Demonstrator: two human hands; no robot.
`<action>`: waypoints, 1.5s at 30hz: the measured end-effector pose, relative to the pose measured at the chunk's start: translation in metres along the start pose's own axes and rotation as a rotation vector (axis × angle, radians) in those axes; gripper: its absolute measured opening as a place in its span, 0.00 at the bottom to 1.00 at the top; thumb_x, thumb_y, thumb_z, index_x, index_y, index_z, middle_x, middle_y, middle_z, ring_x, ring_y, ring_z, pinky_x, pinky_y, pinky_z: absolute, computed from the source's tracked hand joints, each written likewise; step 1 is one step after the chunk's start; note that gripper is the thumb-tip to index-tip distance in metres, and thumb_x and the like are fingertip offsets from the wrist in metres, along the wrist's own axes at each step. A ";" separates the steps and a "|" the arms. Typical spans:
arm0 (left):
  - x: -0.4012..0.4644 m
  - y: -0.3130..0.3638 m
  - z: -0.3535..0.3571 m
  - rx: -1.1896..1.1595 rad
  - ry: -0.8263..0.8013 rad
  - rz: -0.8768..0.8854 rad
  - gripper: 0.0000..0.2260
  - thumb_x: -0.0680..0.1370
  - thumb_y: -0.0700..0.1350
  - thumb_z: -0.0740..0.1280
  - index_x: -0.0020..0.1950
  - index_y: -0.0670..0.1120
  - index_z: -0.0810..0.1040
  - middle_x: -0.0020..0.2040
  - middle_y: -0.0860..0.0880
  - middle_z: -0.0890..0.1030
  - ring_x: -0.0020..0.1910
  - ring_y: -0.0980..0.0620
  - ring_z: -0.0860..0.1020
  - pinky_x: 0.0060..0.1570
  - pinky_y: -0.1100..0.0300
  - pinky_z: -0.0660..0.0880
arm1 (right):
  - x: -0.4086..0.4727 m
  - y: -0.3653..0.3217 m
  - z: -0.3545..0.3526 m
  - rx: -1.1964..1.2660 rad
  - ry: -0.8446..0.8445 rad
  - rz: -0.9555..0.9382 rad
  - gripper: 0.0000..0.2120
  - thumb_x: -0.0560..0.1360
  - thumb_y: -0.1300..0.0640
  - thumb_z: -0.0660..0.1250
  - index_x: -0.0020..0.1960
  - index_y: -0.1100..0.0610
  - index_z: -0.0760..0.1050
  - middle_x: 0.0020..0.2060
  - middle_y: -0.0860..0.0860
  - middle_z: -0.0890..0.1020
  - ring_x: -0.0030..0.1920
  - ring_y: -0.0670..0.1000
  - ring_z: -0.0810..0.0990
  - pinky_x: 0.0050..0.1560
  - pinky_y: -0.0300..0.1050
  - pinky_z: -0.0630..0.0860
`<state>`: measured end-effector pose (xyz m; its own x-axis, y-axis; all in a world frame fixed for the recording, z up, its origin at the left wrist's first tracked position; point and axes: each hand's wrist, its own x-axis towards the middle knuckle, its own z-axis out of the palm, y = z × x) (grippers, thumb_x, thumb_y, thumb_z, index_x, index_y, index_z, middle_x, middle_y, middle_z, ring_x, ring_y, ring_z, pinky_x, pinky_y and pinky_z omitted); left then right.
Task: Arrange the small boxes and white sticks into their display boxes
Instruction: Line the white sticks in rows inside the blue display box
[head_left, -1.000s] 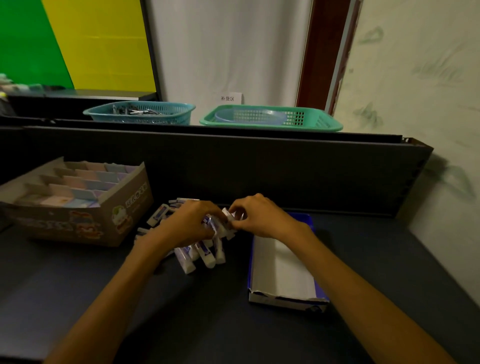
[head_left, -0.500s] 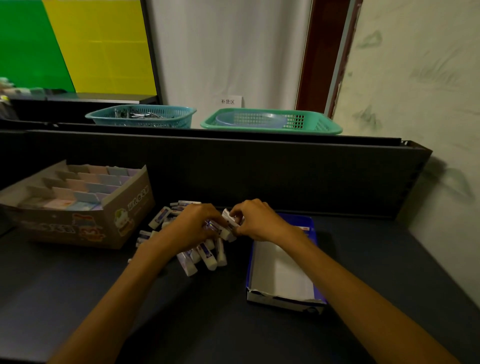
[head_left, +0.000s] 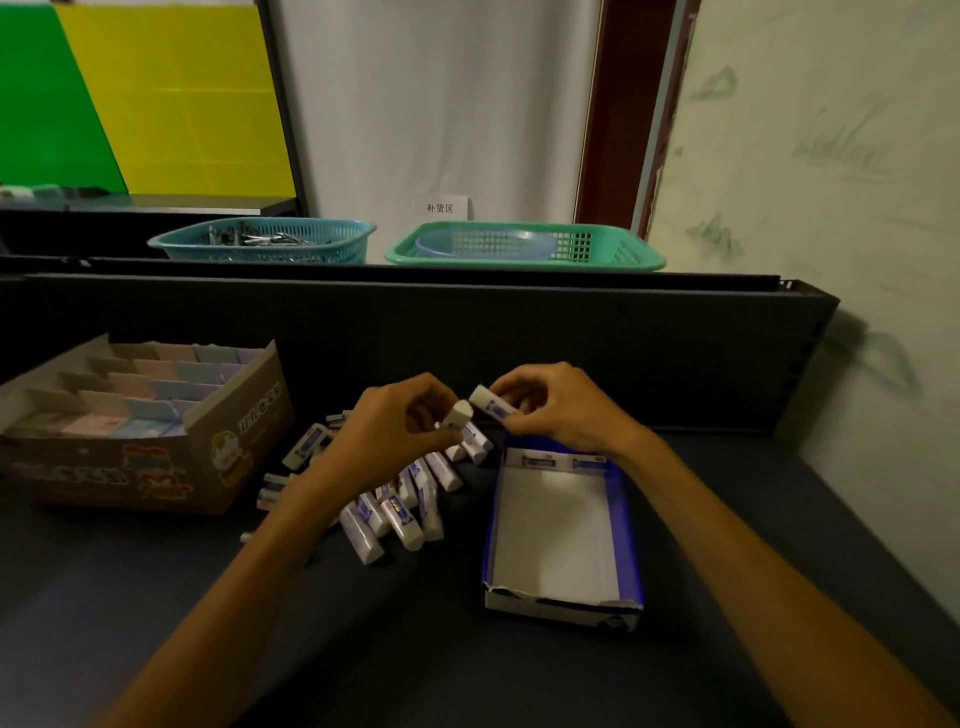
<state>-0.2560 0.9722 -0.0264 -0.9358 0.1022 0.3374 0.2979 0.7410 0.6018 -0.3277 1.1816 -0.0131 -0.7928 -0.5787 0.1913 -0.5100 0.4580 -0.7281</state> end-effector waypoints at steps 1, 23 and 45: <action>0.002 0.003 0.002 -0.051 -0.001 -0.005 0.13 0.72 0.45 0.72 0.54 0.53 0.75 0.45 0.56 0.79 0.43 0.61 0.79 0.42 0.67 0.76 | -0.005 0.005 -0.008 0.008 0.008 0.003 0.19 0.70 0.63 0.73 0.60 0.54 0.77 0.47 0.46 0.80 0.44 0.43 0.80 0.43 0.32 0.77; 0.032 0.011 0.076 -0.039 -0.071 0.095 0.12 0.73 0.47 0.71 0.55 0.52 0.78 0.48 0.59 0.77 0.43 0.68 0.76 0.41 0.73 0.74 | -0.037 0.058 -0.040 0.284 0.097 0.142 0.14 0.68 0.64 0.74 0.50 0.54 0.76 0.48 0.49 0.81 0.49 0.46 0.82 0.43 0.37 0.79; 0.016 0.024 0.076 -0.002 -0.171 0.088 0.11 0.72 0.49 0.71 0.54 0.52 0.78 0.48 0.59 0.77 0.44 0.61 0.78 0.42 0.71 0.76 | -0.043 0.060 -0.042 0.246 0.125 0.083 0.16 0.71 0.63 0.71 0.57 0.50 0.78 0.52 0.47 0.82 0.54 0.43 0.80 0.51 0.35 0.77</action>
<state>-0.2782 1.0423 -0.0619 -0.9246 0.2778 0.2605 0.3798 0.7230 0.5771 -0.3388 1.2623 -0.0375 -0.8713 -0.4514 0.1927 -0.3574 0.3143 -0.8795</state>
